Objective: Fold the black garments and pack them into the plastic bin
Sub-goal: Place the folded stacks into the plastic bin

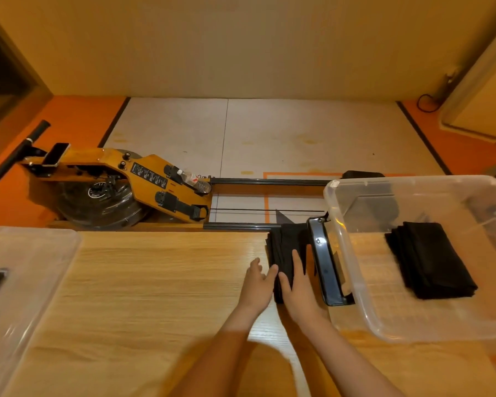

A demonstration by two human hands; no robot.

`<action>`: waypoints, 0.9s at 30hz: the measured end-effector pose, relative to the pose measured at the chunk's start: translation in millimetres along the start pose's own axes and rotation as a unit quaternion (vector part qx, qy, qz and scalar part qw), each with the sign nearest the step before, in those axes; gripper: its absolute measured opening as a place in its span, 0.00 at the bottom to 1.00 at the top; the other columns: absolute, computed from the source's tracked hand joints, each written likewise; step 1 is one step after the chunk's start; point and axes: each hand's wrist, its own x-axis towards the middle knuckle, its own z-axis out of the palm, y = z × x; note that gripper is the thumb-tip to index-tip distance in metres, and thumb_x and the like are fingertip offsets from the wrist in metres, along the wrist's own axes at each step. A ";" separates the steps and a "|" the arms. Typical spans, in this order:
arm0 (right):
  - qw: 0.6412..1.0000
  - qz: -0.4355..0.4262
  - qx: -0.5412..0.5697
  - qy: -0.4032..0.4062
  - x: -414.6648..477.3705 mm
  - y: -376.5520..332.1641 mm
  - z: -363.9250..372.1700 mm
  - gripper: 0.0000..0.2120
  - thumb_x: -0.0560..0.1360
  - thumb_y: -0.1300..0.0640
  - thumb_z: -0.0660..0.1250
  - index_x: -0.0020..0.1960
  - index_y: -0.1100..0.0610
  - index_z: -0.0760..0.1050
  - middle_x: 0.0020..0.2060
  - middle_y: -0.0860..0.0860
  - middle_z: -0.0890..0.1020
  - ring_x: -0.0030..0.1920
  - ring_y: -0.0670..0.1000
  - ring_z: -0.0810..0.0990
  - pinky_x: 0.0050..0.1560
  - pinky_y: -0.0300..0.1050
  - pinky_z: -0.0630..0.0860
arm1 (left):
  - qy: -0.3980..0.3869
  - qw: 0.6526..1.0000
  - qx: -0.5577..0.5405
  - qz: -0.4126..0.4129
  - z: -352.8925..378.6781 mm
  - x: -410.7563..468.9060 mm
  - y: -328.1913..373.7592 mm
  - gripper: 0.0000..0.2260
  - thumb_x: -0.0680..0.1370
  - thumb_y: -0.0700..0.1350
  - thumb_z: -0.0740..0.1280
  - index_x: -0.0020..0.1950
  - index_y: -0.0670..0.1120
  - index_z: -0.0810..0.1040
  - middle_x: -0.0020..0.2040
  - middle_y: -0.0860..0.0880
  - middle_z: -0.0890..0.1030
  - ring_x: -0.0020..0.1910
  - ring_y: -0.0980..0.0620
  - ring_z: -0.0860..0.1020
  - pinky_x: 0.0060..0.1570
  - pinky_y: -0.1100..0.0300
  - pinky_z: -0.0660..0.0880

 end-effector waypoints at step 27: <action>0.955 0.166 0.238 0.056 51.3 73.7 24.8 0.50 0.66 0.21 0.53 0.75 0.54 0.61 0.70 0.51 0.69 0.69 0.51 0.68 0.72 0.53 0.64 | 0.042 0.994 -0.105 -0.006 27.2 17.6 -10.3 0.31 0.69 0.63 0.69 0.68 0.50 0.69 0.60 0.51 0.73 0.60 0.51 0.74 0.61 0.48 0.75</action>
